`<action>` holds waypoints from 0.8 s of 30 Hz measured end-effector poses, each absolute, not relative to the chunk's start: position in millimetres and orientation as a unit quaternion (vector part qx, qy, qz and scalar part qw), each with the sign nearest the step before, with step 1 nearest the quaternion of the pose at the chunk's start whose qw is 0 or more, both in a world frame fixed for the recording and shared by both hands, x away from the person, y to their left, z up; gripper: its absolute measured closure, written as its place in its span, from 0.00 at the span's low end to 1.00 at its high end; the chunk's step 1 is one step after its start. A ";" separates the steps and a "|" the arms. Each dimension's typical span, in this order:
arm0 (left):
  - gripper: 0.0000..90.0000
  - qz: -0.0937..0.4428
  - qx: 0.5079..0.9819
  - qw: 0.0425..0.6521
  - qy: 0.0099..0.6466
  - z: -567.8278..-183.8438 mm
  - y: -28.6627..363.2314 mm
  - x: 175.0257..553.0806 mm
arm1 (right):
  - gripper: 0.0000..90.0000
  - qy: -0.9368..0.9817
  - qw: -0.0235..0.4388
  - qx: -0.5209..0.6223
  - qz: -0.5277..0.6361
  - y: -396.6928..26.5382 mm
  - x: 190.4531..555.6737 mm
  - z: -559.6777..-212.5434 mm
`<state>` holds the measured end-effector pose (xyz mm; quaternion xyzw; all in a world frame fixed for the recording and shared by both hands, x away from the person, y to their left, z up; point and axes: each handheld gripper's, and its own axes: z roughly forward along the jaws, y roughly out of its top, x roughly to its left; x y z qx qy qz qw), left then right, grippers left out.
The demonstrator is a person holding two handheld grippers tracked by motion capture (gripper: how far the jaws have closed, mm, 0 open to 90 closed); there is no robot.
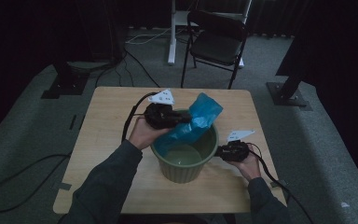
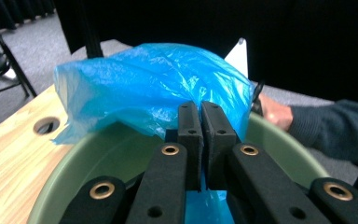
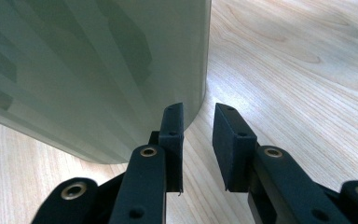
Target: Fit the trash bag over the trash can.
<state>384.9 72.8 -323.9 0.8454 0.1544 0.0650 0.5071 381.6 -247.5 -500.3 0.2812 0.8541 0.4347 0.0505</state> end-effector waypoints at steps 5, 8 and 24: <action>0.96 0.066 0.859 0.483 0.157 -325.9 81.5 382.6 | 0.81 0.856 0.052 0.281 0.431 -245.4 381.7 -500.9; 0.95 0.068 0.871 0.462 0.155 -329.0 80.9 383.2 | 0.81 0.854 0.058 0.284 0.432 -247.5 381.8 -499.0; 0.93 0.074 0.892 0.419 0.156 -339.2 79.4 389.1 | 0.80 0.809 0.138 0.314 0.478 -266.7 385.0 -451.0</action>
